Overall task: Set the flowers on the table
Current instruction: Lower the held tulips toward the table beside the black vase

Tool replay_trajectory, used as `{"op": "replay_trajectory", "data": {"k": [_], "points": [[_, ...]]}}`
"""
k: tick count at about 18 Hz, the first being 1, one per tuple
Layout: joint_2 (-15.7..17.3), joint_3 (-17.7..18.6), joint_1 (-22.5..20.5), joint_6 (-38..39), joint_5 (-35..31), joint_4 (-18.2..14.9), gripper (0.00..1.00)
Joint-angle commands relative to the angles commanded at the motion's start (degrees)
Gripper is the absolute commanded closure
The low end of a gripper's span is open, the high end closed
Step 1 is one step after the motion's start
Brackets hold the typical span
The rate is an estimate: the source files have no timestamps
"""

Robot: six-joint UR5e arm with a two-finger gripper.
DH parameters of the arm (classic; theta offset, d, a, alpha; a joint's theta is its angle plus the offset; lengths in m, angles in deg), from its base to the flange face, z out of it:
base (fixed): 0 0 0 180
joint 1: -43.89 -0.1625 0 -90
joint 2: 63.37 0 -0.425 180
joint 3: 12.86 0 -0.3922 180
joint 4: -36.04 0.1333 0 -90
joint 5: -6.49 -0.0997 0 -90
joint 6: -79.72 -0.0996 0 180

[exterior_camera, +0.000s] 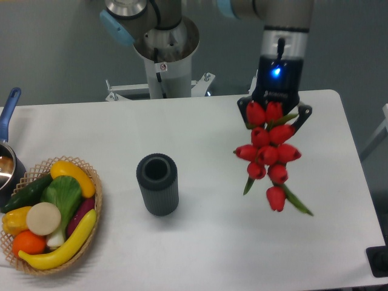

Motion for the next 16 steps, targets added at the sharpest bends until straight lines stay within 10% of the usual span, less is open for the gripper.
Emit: {"op": "replay_trajectory", "data": {"k": [9,16], "points": [[-12.74,-1.93,5.36,-7.48,-20.75,0.09,0.66],[-21.01,-6.76,6.69,-7.92,-22.70,0.18,0.66]]}}
